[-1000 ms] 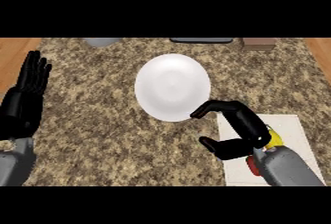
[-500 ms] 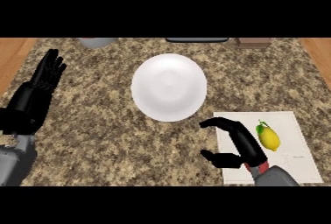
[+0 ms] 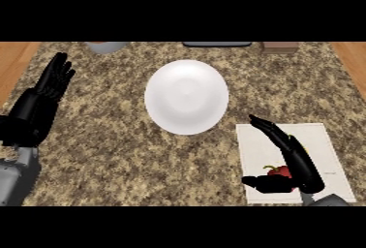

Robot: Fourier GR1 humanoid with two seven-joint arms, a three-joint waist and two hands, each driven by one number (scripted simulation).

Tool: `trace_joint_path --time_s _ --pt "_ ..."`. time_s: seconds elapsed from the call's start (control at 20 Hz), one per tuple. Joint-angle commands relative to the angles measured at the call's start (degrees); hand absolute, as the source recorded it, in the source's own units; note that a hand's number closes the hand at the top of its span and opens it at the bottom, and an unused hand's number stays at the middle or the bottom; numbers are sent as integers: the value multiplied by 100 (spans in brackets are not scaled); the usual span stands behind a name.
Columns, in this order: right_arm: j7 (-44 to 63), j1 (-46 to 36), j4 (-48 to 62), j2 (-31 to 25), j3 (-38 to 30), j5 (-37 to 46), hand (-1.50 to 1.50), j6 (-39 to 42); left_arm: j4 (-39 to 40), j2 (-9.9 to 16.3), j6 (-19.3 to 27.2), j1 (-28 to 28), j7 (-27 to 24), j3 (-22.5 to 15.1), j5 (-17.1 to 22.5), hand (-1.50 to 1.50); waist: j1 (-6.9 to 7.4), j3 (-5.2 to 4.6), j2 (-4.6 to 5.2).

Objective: Pick the lemon from the placemat and place it in the plate

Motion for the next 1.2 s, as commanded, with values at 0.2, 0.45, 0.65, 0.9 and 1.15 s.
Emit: trace_joint_path --time_s 0.2,0.45,0.65,0.9,1.15 --pt "2682 -242 -1021 -1646 -26 1194 -150 604 84 -43 2 37 -29 15 -106 0 -65 -37 -29" --pt "4279 -441 -1452 -2298 356 1632 -150 1774 -133 54 -119 -40 128 114 26 0 36 -30 -31" --pt "5350 -728 -1819 -2465 581 1333 -150 3011 94 -53 -110 -220 203 49 -48 0 15 -21 10" --pt "5925 -896 -1764 -2061 574 1447 -150 3620 307 -362 -47 -244 -111 -16 -405 0 36 -1 19" --pt "5967 -1015 -1367 -1601 322 2017 -150 3777 447 -250 -492 -209 -43 410 -232 0 46 2 20"
